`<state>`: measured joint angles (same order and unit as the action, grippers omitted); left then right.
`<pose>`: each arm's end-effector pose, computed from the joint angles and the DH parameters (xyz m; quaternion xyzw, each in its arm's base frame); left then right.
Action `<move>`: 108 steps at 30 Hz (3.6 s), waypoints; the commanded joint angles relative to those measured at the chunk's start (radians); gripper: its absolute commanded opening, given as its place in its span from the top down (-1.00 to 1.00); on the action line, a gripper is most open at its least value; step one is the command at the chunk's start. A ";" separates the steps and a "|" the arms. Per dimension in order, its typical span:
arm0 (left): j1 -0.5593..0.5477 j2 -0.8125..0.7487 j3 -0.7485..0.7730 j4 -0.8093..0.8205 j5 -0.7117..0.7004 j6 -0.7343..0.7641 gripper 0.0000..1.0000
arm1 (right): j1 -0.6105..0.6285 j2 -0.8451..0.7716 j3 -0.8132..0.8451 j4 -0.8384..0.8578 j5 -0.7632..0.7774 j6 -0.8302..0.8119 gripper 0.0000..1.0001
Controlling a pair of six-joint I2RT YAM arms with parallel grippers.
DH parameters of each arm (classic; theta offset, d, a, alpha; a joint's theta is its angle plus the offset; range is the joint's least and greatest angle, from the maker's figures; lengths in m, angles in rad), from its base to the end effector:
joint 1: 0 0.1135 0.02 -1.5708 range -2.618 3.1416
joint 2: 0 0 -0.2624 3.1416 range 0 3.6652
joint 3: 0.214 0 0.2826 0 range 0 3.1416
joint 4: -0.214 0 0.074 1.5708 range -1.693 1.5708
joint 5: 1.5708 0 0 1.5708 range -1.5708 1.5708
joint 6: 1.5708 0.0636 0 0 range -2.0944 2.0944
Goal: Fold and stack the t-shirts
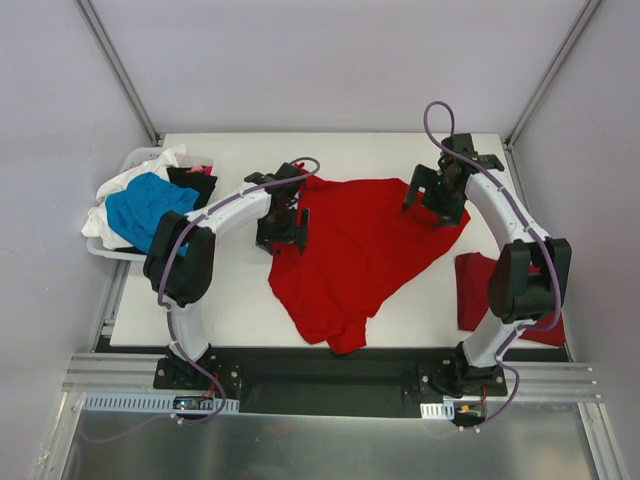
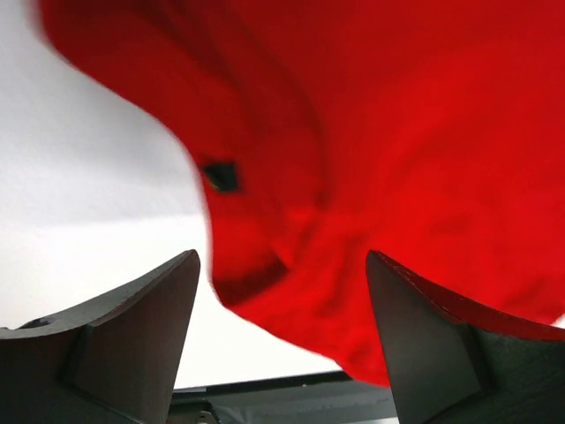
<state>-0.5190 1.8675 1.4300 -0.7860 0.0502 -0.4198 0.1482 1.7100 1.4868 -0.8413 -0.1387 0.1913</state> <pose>0.3623 -0.2106 0.1725 0.0532 0.9832 -0.1002 0.1429 0.3997 0.0686 0.2510 0.0035 0.9660 0.1083 0.2349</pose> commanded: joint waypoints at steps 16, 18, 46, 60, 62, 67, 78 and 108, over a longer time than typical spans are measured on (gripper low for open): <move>0.234 0.177 0.150 -0.029 0.026 -0.005 -0.54 | -0.166 0.389 0.345 -0.039 0.077 -0.098 -1.00; 0.234 0.217 0.179 -0.032 0.040 0.003 -0.54 | -0.196 0.360 0.287 -0.012 0.083 -0.098 -0.99; 0.349 0.350 0.431 -0.116 0.028 0.026 1.00 | 0.077 0.146 0.006 -0.031 -0.010 -0.046 0.84; 0.501 0.503 0.601 -0.214 0.049 0.039 0.94 | 0.264 0.112 0.104 -0.099 -0.038 -0.003 0.81; 0.478 0.460 0.590 -0.213 0.033 0.044 0.75 | 0.269 0.119 0.095 -0.101 -0.035 -0.010 0.78; 0.370 0.297 0.607 -0.217 -0.044 0.050 -0.53 | 0.277 0.135 0.049 -0.100 -0.030 -0.016 -0.50; 0.231 0.049 0.322 -0.193 -0.095 0.036 -0.78 | 0.255 0.122 -0.086 -0.064 0.028 -0.018 -0.73; 0.050 0.024 0.104 -0.045 0.042 0.042 -0.73 | 0.028 0.510 0.302 -0.028 0.051 -0.043 0.07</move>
<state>-0.4641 1.9259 1.5196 -0.8322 0.0772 -0.3817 0.1802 2.1899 1.7153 -0.9524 -0.0891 0.1360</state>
